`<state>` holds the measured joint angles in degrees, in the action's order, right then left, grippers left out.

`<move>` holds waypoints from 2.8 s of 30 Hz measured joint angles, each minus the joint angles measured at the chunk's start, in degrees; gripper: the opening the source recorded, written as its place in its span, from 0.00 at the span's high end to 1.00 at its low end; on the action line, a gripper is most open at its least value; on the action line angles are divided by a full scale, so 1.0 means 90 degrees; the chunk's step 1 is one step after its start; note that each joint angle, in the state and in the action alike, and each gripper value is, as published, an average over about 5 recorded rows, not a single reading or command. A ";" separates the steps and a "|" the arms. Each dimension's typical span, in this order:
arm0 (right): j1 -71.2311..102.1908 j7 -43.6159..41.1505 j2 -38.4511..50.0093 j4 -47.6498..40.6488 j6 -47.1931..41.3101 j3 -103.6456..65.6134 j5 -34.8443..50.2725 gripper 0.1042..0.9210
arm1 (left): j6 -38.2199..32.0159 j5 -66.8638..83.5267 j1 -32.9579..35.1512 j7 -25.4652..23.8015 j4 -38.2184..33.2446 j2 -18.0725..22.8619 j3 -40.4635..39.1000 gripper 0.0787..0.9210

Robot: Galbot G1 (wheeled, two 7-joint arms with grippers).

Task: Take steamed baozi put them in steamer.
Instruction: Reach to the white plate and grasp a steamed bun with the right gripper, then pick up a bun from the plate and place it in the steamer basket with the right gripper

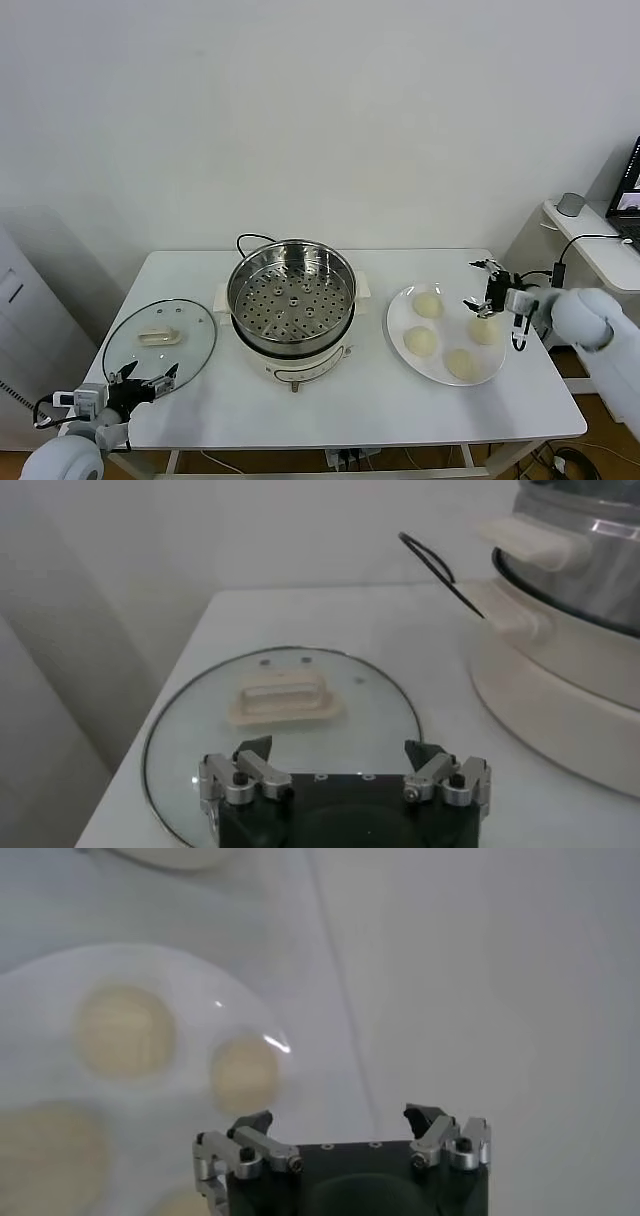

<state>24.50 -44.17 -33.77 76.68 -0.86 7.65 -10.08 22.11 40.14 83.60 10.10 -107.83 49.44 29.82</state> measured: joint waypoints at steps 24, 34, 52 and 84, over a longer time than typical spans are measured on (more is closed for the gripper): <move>-0.2810 -0.1662 -0.1498 -0.2746 0.1079 0.2982 -0.0086 0.12 | 0.0022 -0.0009 -0.0027 -0.0004 0.0143 -0.0047 0.0015 0.12; -0.2747 -0.1535 -0.2141 -0.3519 0.1365 0.2921 -0.0644 0.12 | 0.0005 -0.0011 -0.0025 -0.0003 0.0167 -0.0065 0.0013 0.12; -0.2417 -0.1373 -0.2809 -0.4311 0.1387 0.2370 -0.1325 0.29 | -0.0057 -0.0042 0.0115 -0.0020 0.0132 -0.0060 0.0021 0.12; -0.4203 -0.1909 -0.1882 -0.2441 0.1373 0.3984 0.0389 0.55 | -0.0094 -0.0199 0.0332 -0.0009 -0.0023 -0.0028 0.0099 0.12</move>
<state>-13.33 -61.35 -50.71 54.71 11.50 43.51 -6.57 21.27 38.35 86.59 10.01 -108.04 49.19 30.71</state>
